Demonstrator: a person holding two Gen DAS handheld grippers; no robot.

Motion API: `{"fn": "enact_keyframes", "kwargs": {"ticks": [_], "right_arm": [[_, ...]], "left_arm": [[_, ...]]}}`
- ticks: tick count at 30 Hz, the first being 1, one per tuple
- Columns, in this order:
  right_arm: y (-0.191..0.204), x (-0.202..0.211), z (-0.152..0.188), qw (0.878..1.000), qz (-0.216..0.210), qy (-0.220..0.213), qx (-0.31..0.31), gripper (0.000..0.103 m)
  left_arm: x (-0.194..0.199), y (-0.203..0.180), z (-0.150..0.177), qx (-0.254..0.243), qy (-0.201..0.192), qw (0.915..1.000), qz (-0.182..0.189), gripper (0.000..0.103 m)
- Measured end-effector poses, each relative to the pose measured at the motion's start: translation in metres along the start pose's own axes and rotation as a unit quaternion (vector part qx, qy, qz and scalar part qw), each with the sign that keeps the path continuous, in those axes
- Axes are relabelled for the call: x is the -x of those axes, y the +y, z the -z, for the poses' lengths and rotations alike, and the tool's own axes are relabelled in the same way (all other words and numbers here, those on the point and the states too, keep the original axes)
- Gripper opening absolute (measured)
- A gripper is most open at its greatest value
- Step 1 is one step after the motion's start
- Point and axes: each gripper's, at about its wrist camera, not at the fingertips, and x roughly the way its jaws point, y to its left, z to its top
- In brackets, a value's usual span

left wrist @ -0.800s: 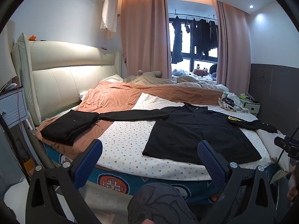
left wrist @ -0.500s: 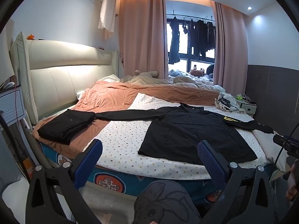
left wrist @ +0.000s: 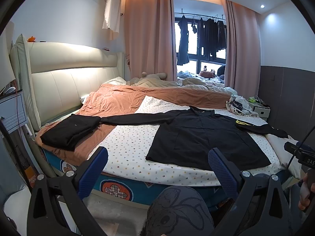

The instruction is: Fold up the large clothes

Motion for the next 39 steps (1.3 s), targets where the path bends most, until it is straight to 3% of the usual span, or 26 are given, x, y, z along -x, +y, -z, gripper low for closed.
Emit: {"fn": "enact_keyframes", "kwargs": {"ticks": [39], "right_arm": [[0.005, -0.005, 0.003, 1.0, -0.001, 0.012, -0.008, 0.103]], "left_arm": [[0.009, 0.002, 0.0, -0.009, 0.001, 0.9999, 0.005, 0.103]]}}
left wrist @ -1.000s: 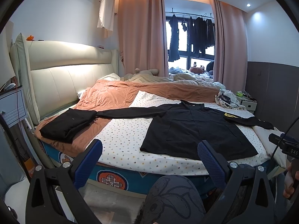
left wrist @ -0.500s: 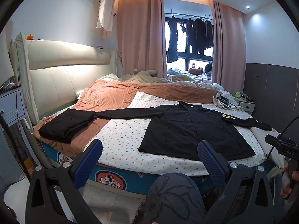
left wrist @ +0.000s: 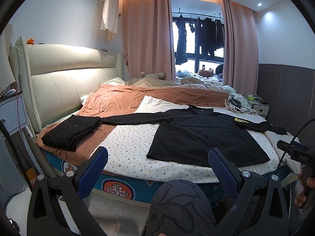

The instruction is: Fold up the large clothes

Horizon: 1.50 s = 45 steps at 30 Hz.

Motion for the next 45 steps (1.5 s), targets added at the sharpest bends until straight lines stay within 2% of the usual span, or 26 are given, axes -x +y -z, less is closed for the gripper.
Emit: {"fn": "enact_keyframes", "kwargs": {"ticks": [22, 29, 45], "right_arm": [[0.002, -0.018, -0.006, 1.0, -0.001, 0.007, -0.012, 0.103], [0.003, -0.033, -0.012, 1.0, 0.001, 0.012, -0.013, 0.103], [0.014, -0.105, -0.046, 0.999, -0.019, 0.033, -0.021, 0.103]], "left_arm": [[-0.011, 0.002, -0.005, 0.002, 0.009, 1.0, 0.003, 0.103], [-0.033, 0.006, -0.014, 0.003, 0.017, 0.9999, 0.001, 0.103], [-0.103, 0.037, -0.022, 0.034, 0.046, 0.9981, -0.024, 0.103]]}}
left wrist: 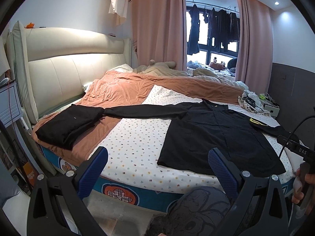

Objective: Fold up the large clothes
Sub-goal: 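Lower the left tool to the black jacket sleeve and close on it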

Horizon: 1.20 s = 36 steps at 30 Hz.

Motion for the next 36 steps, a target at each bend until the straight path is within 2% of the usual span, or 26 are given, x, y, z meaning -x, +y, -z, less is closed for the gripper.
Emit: {"fn": "enact_keyframes", "kwargs": {"ticks": [11, 21, 32, 36], "right_arm": [[0.004, -0.068, -0.033, 1.0, -0.006, -0.004, 0.003, 0.103], [0.02, -0.145, -0.068, 1.0, -0.006, 0.002, 0.004, 0.103], [0.036, -0.265, -0.107, 0.999, -0.017, 0.026, -0.015, 0.103], [0.044, -0.31, -0.118, 0.998, -0.028, 0.043, -0.028, 0.103]], "left_arm": [[-0.068, 0.017, -0.027, 0.026, 0.022, 0.9994, -0.004, 0.103], [-0.134, 0.03, -0.05, 0.051, 0.049, 0.9975, -0.003, 0.103], [-0.22, 0.06, -0.072, 0.093, 0.083, 0.9922, -0.009, 0.103], [-0.248, 0.075, -0.082, 0.096, 0.086, 0.9914, -0.025, 0.103]]}}
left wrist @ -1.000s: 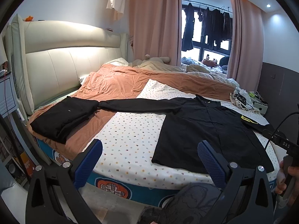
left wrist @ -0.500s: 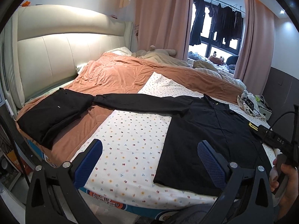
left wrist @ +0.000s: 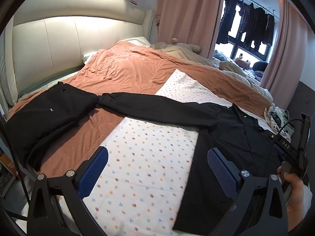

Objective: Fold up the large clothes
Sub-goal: 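Lower the left tool to the black jacket sleeve and close on it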

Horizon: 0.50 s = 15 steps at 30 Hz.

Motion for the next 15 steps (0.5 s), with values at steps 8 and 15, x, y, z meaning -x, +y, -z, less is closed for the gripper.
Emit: {"fn": "enact_keyframes", "kwargs": {"ticks": [8, 15], "right_arm": [[0.002, -0.061, -0.025, 1.0, 0.001, 0.025, -0.012, 0.103], [-0.001, -0.109, -0.047, 0.999, 0.011, 0.036, -0.028, 0.103]], "left_arm": [[-0.063, 0.015, -0.037, 0.001, 0.012, 0.9998, -0.016, 0.097], [-0.145, 0.036, -0.065, 0.049, 0.066, 0.9966, 0.0, 0.085]]}}
